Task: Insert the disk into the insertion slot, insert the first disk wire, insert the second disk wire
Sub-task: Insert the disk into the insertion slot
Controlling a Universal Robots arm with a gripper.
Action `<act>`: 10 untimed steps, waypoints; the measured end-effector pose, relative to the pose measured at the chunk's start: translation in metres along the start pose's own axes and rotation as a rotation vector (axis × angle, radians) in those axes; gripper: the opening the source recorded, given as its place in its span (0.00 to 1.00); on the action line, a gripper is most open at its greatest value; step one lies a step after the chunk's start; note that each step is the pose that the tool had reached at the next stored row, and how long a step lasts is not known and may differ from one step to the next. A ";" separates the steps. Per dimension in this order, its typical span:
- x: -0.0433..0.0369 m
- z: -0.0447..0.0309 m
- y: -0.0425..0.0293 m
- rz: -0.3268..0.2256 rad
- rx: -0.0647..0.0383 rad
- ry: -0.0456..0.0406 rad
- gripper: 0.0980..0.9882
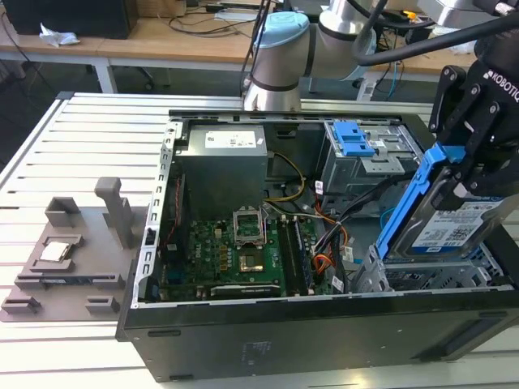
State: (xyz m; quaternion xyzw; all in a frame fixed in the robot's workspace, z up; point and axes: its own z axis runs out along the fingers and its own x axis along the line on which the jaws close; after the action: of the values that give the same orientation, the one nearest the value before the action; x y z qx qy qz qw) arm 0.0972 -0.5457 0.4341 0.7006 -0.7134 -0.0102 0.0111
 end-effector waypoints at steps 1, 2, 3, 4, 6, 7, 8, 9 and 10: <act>-0.0006 0.0003 0.0000 0.000 0.000 0.0000 0.30; -0.0017 0.0006 0.0000 0.000 0.000 0.0001 0.30; -0.0027 0.0008 -0.0001 -0.001 0.000 0.0000 0.30; -0.0028 0.0008 -0.0011 -0.002 0.000 0.0002 0.30; -0.0029 0.0010 -0.0026 -0.002 0.000 0.0003 0.30; -0.0029 0.0014 -0.0026 -0.002 0.000 0.0002 0.30; -0.0027 0.0022 -0.0026 -0.002 0.000 0.0001 0.30; -0.0025 0.0029 -0.0027 -0.002 0.000 0.0001 0.30; -0.0023 0.0042 -0.0027 -0.002 0.000 0.0002 0.30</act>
State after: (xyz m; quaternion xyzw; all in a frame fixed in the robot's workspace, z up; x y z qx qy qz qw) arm 0.0998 -0.5435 0.4298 0.7013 -0.7128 -0.0102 0.0111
